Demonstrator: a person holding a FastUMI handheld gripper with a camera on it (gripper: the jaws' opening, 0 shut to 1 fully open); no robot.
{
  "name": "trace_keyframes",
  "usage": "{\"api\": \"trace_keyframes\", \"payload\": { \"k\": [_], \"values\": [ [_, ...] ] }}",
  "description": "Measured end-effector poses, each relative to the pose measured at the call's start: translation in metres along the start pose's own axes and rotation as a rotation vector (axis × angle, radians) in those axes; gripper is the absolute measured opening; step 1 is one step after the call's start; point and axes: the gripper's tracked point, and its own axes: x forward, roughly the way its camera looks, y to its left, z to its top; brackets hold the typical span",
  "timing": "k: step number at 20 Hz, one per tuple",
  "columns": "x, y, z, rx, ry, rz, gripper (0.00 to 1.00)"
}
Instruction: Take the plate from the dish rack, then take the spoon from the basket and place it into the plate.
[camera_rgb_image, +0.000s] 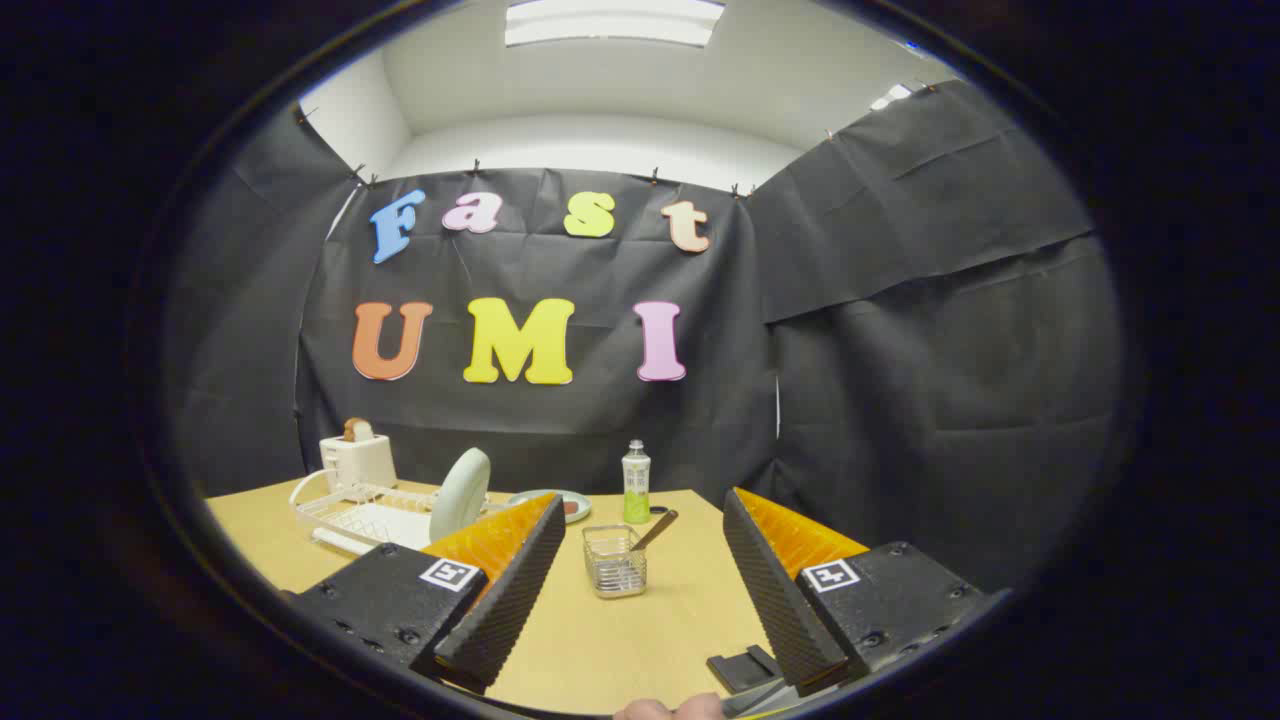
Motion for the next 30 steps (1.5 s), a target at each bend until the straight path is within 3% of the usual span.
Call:
{"api": "trace_keyframes", "payload": {
  "k": [30],
  "values": [
    [0.013,0.029,0.002,0.01,0.02,0.025,1.0]
  ]
}}
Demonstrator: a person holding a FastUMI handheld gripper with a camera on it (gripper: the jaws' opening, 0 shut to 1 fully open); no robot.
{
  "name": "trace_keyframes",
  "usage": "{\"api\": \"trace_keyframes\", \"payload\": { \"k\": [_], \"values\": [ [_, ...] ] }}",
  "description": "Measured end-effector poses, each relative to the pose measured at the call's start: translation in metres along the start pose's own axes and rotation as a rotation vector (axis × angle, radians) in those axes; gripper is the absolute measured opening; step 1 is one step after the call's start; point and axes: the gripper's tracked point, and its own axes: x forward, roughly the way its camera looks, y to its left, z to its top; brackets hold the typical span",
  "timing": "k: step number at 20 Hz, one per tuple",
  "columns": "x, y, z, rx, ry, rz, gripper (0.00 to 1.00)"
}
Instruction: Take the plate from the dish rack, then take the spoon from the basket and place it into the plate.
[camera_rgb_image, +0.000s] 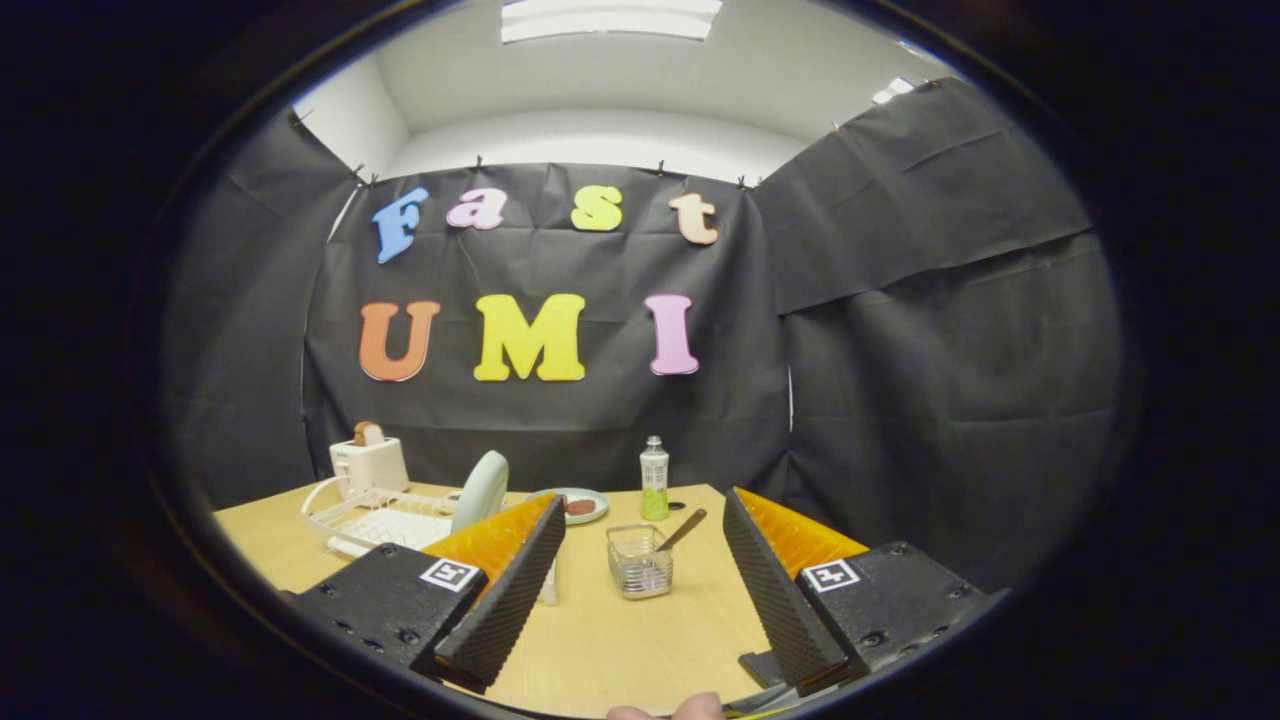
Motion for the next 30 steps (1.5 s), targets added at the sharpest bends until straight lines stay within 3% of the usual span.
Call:
{"api": "trace_keyframes", "payload": {
  "k": [7,15,30],
  "values": [
    [0.028,0.043,0.008,0.024,0.008,0.07,1.0],
    [0.094,0.121,0.005,0.017,0.061,0.162,1.0],
    [0.219,0.217,-0.062,0.047,0.349,0.182,0.98]
  ]
}}
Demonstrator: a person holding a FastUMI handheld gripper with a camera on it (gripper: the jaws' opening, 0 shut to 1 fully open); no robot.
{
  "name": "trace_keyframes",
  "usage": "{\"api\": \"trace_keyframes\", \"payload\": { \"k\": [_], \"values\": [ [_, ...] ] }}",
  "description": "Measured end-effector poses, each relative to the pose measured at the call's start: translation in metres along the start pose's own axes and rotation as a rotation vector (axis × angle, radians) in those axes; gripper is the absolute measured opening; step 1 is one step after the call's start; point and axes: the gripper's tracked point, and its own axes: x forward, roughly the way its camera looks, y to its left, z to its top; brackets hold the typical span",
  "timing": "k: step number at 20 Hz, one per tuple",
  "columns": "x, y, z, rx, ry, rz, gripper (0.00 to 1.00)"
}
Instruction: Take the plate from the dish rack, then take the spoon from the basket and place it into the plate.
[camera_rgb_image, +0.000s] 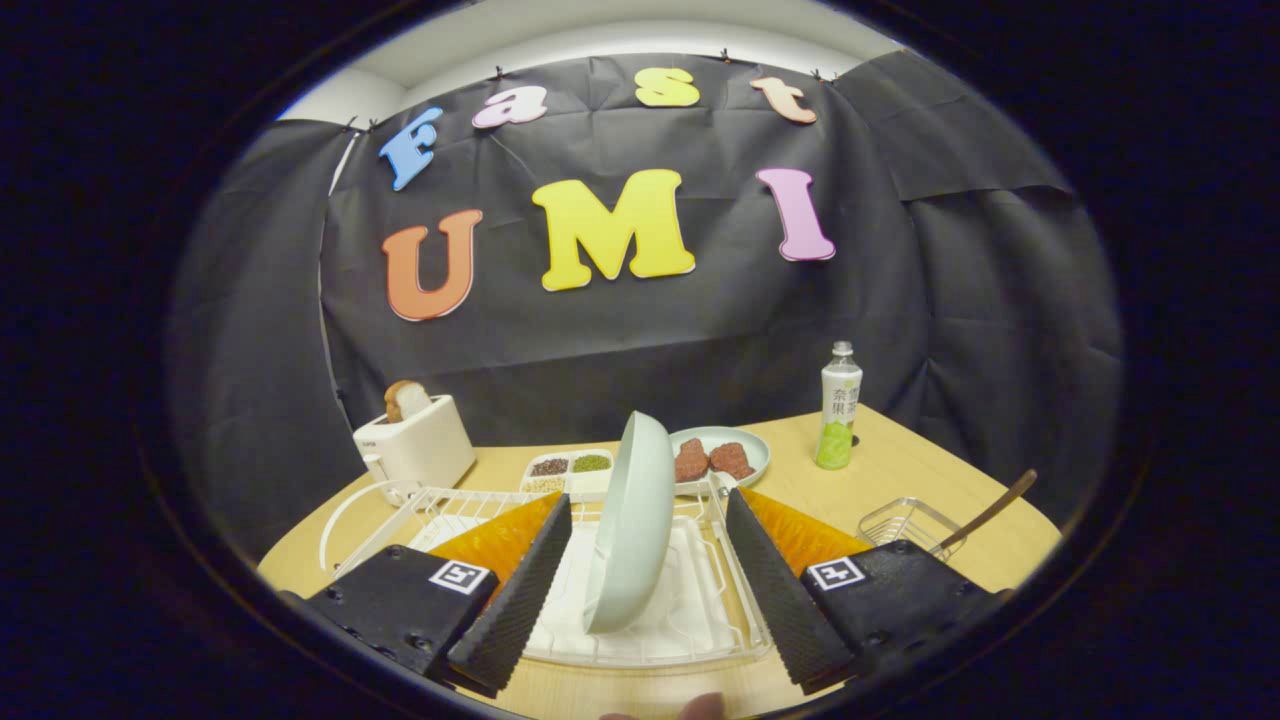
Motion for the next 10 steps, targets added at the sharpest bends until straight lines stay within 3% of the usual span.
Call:
{"api": "trace_keyframes", "payload": {
  "k": [6,9,10],
  "values": [
    [0.018,-0.002,-0.004,0.047,0.049,-0.025,0.72],
    [0.017,-0.007,-0.004,0.083,0.058,-0.049,0.42],
    [0.016,-0.008,-0.003,0.097,0.059,-0.055,0.4]
  ]
}}
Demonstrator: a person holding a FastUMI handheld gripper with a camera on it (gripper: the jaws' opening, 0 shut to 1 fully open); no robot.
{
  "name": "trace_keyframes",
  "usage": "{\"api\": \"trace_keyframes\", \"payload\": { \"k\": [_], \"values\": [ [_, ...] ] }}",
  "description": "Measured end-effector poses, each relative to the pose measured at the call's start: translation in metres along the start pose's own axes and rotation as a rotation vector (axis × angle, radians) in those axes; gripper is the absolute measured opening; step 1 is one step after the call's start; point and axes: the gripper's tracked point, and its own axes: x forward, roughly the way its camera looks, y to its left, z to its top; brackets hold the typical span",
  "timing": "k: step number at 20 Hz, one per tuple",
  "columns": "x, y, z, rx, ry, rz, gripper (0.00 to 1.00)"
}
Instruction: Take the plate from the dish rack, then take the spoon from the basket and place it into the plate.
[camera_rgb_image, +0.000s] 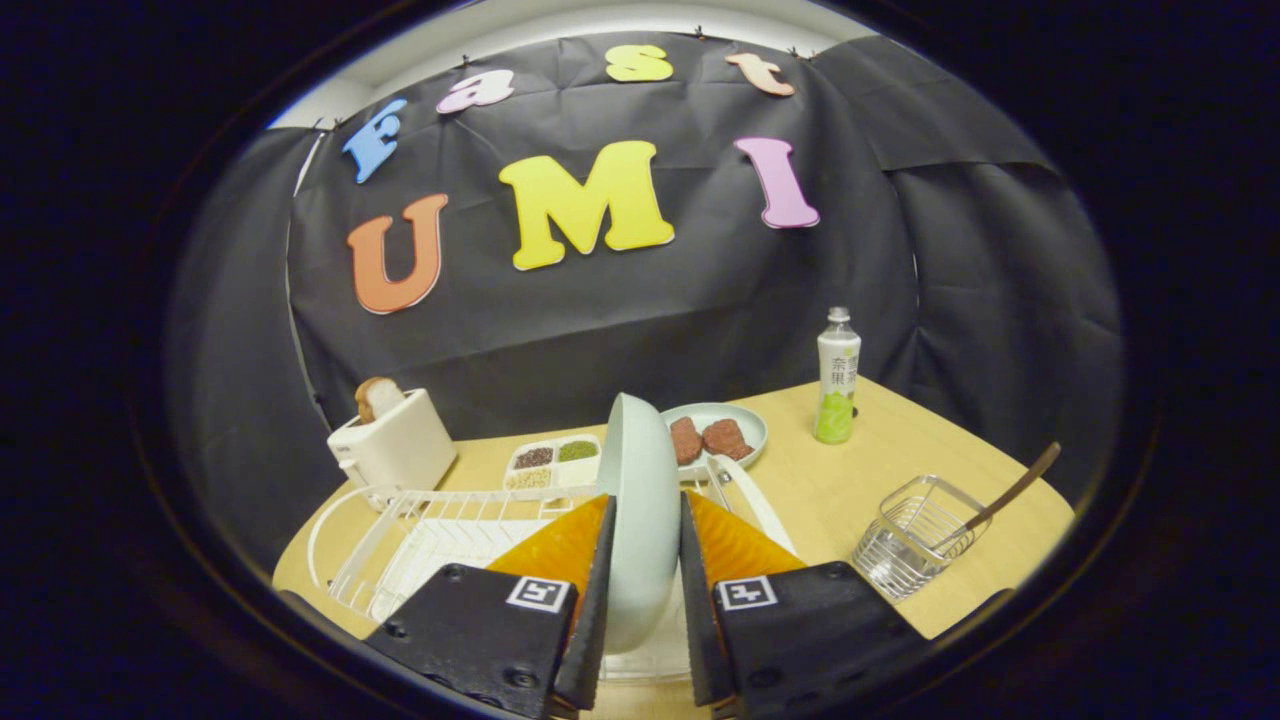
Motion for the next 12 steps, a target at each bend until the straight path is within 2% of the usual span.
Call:
{"api": "trace_keyframes", "payload": {
  "k": [5,12],
  "values": [
    [-0.006,0.002,0.018,0.001,-0.021,-0.042,0.31],
    [-0.012,0.001,0.033,-0.084,-0.018,-0.128,0.29]
  ]
}}
